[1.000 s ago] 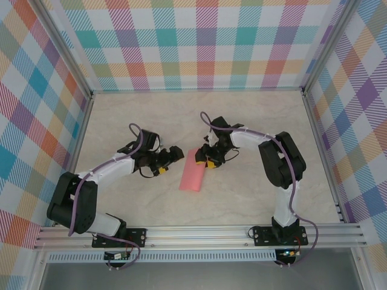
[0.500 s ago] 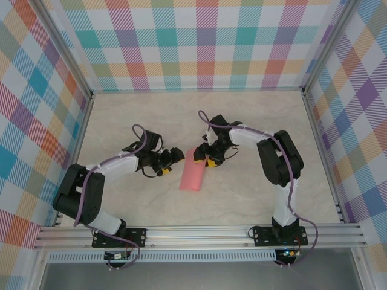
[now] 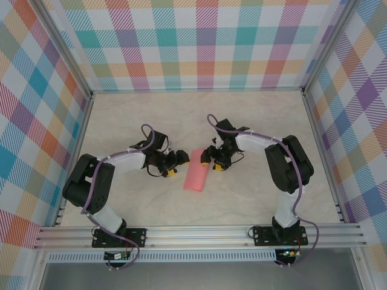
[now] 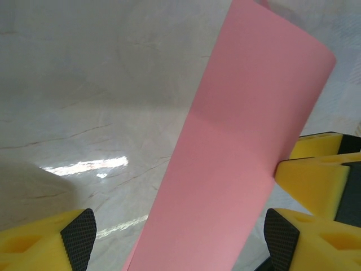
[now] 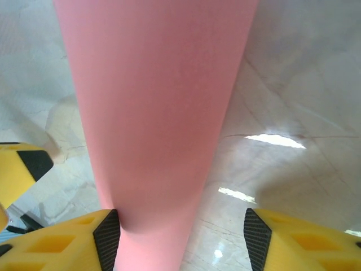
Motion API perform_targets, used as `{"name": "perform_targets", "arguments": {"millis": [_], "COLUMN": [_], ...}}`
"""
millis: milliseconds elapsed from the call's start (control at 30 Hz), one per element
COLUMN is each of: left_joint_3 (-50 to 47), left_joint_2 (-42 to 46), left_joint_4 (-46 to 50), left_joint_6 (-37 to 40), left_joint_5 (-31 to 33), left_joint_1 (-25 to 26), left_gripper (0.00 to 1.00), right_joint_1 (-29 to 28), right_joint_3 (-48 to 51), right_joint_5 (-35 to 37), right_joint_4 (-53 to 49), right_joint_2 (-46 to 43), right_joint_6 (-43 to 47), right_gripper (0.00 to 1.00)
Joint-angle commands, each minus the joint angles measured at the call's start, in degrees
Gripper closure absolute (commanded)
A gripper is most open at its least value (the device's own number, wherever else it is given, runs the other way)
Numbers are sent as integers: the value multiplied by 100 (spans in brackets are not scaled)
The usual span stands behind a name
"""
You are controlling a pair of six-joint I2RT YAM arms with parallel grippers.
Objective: Fold a paper plane with a square sheet of paper (pick it up from the middle)
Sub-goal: Fold the square sheet of paper in half at the center of the table, then hold the square sheet of paper at the center of the table.
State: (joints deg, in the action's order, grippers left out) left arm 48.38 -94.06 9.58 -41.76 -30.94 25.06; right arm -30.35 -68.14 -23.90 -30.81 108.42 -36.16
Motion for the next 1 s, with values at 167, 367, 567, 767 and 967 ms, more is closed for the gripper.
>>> {"name": "perform_targets", "arguments": {"millis": [167,367,567,767,967], "left_joint_3": [262,314,461,540,539], "left_joint_2": [-279,-445,-687,-808,-789], "left_joint_4": [153,88,122,149,150], "left_joint_6": [205,197,186,172,176], "left_joint_5": [-156,-176,-159,-97,-90], "left_joint_1": [121,216,260,271,271], "left_gripper": [24,32,43,46,47], "right_joint_1": [-10,-86,-246,-433,-640], "right_joint_3": [347,510,735,1061,1185], "right_joint_5": [-534,-544,-590,-422,-306], "right_joint_4": [932,1343,1791,2014,2139], "right_joint_2": [-211,-256,-310,-577,-555], "right_joint_6": [-696,-1095,-1389,-1557,-1622], "right_gripper": [38,37,33,28,32]}}
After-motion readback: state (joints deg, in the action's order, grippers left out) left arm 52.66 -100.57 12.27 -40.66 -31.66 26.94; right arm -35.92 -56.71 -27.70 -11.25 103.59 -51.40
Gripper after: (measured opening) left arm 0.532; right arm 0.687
